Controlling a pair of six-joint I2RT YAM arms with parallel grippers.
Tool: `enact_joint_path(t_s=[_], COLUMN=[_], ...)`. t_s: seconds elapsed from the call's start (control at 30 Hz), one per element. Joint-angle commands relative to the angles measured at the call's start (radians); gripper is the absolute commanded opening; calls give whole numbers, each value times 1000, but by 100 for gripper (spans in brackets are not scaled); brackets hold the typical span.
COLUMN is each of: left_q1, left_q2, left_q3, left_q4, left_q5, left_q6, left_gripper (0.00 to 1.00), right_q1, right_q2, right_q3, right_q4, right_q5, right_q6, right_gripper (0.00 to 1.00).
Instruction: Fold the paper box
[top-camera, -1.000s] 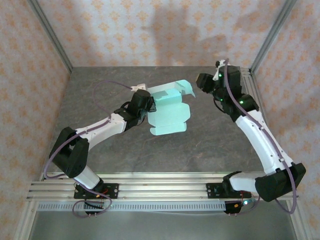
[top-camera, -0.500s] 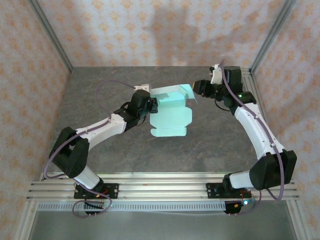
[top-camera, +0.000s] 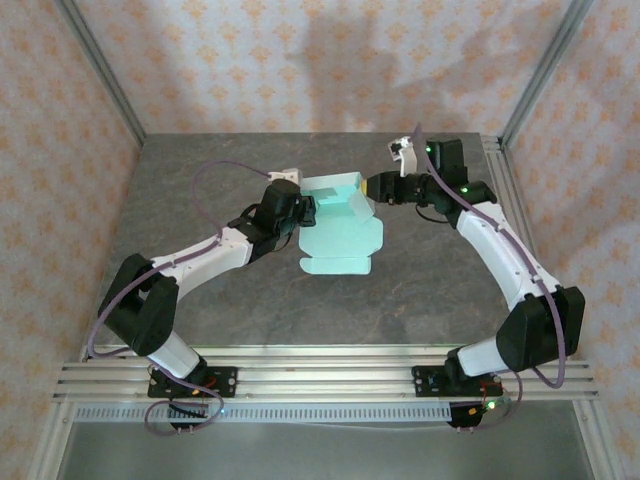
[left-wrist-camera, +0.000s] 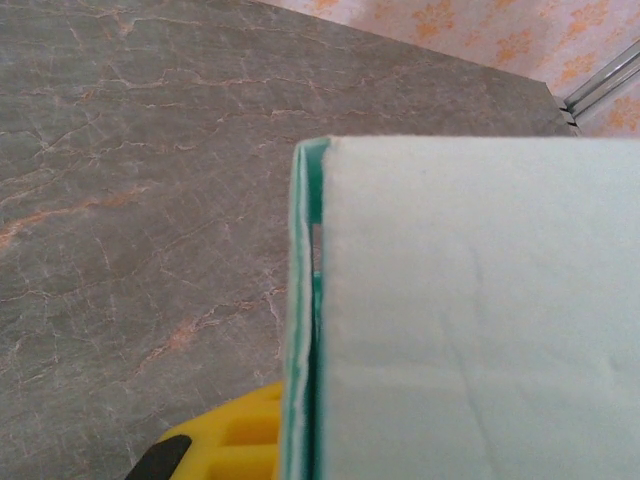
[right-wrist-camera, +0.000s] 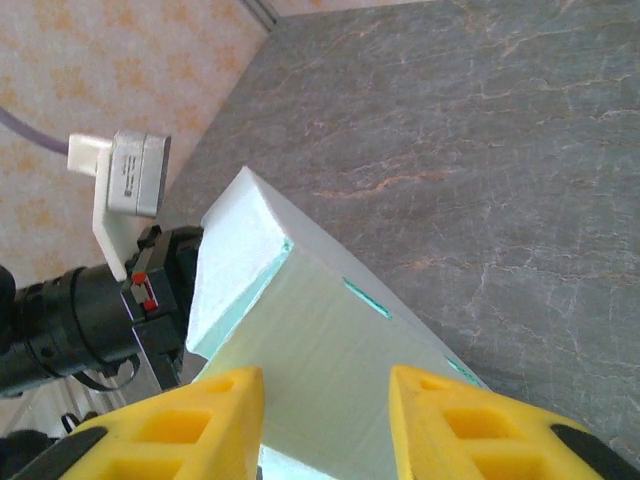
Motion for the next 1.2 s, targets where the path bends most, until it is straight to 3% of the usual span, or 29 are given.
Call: enact_joint_path(t_s=[0.0, 0.43, 0.8, 1.17], left_q1=[1, 4, 10, 9], left_q2=[-28, -21, -22, -23], left_q3=[20, 20, 20, 16], left_q4=[6, 8, 4, 13], left_q5=[7, 19, 25, 39], left_q6=[6, -2, -6, -9], left_gripper=[0, 0, 0, 0], right_q1=[23, 49, 48, 57], right_q2=[12, -9, -80, 21], right_q3=[28, -50, -132, -43], right_q4=[-32, -3, 37, 2], right_q5=[13, 23, -54, -18], right_q6=[-105, -307, -348, -338], right_gripper=[38, 41, 41, 37])
